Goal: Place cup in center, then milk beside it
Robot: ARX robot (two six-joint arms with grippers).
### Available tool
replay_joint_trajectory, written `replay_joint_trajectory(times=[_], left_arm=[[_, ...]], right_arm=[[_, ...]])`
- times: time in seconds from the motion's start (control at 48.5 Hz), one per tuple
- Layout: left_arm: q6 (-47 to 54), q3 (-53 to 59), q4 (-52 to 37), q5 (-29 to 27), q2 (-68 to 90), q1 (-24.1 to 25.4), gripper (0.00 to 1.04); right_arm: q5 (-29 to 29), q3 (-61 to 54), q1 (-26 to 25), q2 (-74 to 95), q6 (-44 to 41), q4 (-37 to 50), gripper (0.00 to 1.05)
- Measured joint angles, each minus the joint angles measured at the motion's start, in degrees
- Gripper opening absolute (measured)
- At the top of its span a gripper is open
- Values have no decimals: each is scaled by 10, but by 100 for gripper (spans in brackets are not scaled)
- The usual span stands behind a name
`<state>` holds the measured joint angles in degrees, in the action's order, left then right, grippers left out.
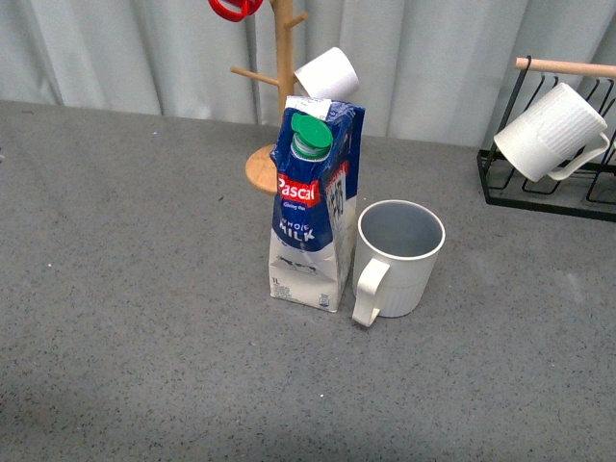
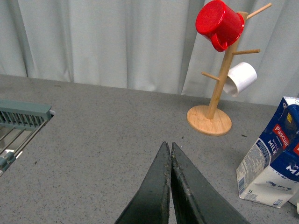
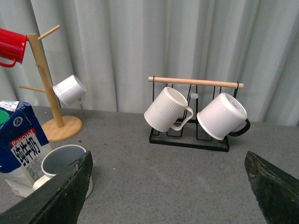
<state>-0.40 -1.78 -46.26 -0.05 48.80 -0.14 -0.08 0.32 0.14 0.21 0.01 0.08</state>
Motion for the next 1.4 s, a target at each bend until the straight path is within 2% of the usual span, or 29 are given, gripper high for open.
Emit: replay_joint_trajectory(times=[0.66,1.278,1.361,1.402], left_arm=[[0,7,262,0,-289,0,4],[0,7,364,0,-391,0,4],[0,7,454,0,-464,0,4],[0,7,459,1,-481,0,4]], right_arm=[[0,0,0,0,0,0,95],[0,0,0,0,0,0,95],[0,0,0,0,0,0,95],[0,0,0,0,0,0,95]])
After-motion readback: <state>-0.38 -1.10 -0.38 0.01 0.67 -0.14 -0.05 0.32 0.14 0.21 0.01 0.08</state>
